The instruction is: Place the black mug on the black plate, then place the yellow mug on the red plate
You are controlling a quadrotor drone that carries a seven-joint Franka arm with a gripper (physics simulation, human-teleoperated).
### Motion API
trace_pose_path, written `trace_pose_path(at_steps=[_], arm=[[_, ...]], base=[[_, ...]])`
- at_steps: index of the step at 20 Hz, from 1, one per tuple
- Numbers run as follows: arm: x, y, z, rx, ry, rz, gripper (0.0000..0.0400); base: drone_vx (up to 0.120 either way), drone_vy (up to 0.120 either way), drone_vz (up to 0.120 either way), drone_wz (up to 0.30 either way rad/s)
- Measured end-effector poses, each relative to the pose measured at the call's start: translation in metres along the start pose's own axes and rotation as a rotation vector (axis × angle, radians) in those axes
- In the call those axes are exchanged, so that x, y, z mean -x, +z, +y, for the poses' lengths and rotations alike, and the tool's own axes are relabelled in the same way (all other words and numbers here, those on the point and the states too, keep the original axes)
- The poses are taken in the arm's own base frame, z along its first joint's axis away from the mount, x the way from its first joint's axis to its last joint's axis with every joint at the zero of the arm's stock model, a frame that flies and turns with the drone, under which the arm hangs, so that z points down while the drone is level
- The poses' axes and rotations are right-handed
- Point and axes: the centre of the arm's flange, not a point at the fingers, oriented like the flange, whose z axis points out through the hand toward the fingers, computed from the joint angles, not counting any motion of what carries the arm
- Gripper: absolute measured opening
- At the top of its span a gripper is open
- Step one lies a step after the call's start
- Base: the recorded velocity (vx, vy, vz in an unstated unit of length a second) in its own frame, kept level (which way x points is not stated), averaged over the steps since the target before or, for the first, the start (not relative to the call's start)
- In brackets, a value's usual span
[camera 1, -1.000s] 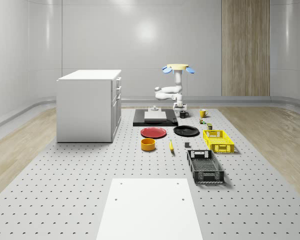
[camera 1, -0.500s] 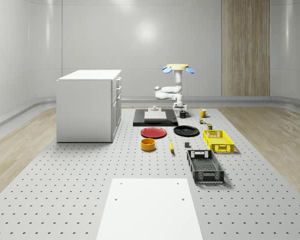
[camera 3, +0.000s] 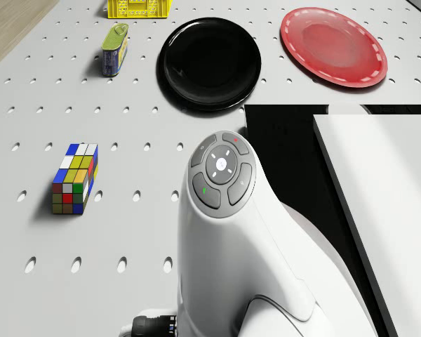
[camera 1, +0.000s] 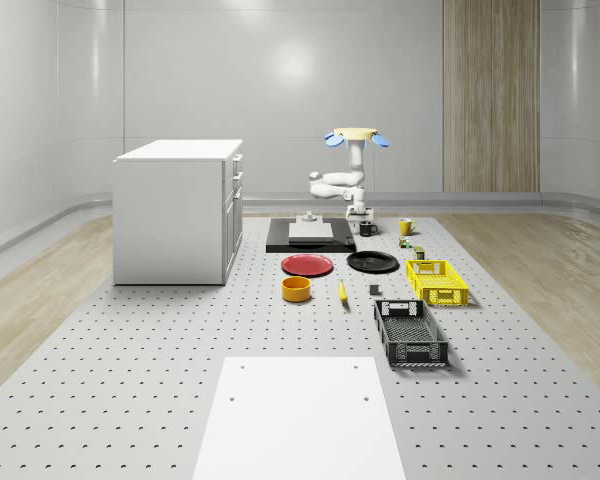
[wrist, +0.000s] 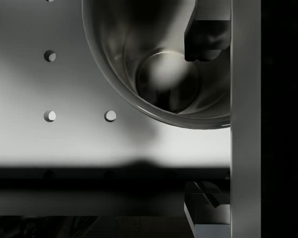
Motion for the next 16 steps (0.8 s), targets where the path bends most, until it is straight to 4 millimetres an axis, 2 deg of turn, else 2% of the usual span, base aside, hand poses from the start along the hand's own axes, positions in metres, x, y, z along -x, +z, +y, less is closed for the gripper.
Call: trace_pose_path(at_steps=[3,6,10,16], arm=[[0.0001,0.0000,0.0002,0.000,0.000,0.000,0.0193],[0.0002,0.0000,0.0003,0.000,0.000,0.000,0.0149],[0.0003,0.0000,0.0003,0.000,0.000,0.000,0.0124],[0.0003,0.0000,0.0003,0.000,0.000,0.000,0.0113]], base=[[0.000,0.000,0.000,0.000],[0.000,0.000,0.000,0.000],[0.000,0.000,0.000,0.000],[0.000,0.000,0.000,0.000]])
